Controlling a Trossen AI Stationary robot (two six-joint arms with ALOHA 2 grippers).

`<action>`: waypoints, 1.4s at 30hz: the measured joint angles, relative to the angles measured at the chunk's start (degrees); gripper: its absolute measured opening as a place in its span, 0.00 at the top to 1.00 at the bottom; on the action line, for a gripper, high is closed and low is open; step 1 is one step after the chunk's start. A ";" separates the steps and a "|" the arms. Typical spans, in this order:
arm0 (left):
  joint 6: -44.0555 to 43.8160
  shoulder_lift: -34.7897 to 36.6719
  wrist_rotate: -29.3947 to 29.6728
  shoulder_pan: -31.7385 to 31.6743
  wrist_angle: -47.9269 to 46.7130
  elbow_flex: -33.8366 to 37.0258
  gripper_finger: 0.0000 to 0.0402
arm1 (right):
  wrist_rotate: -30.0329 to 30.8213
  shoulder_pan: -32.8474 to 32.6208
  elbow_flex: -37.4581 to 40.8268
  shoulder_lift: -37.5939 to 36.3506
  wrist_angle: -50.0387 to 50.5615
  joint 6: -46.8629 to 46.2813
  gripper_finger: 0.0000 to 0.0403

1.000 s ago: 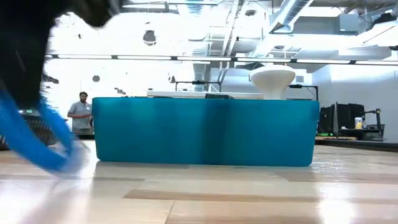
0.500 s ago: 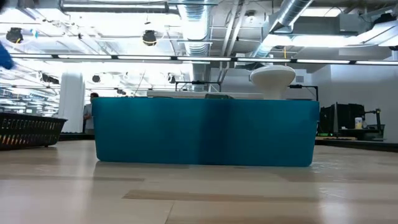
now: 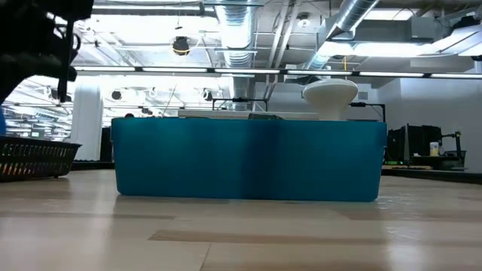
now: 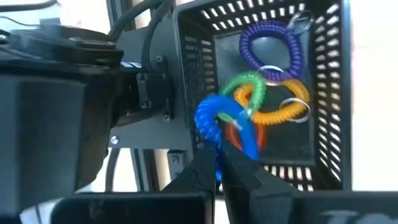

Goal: Pick & Place Office Desk Supplies
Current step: Put the blue spring keychain into the black bin, then put the blue bin with crayon boxes on the shelf

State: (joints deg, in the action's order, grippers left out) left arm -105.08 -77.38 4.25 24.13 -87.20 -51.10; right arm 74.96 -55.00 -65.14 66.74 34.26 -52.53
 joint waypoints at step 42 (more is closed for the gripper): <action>8.25 7.02 8.13 0.04 10.99 2.99 0.55 | -0.37 3.06 0.00 0.00 0.17 -3.04 0.58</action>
State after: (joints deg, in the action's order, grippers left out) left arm -96.83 -70.36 12.38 24.16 -76.21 -48.10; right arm 74.59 -51.94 -65.14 66.74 34.43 -55.57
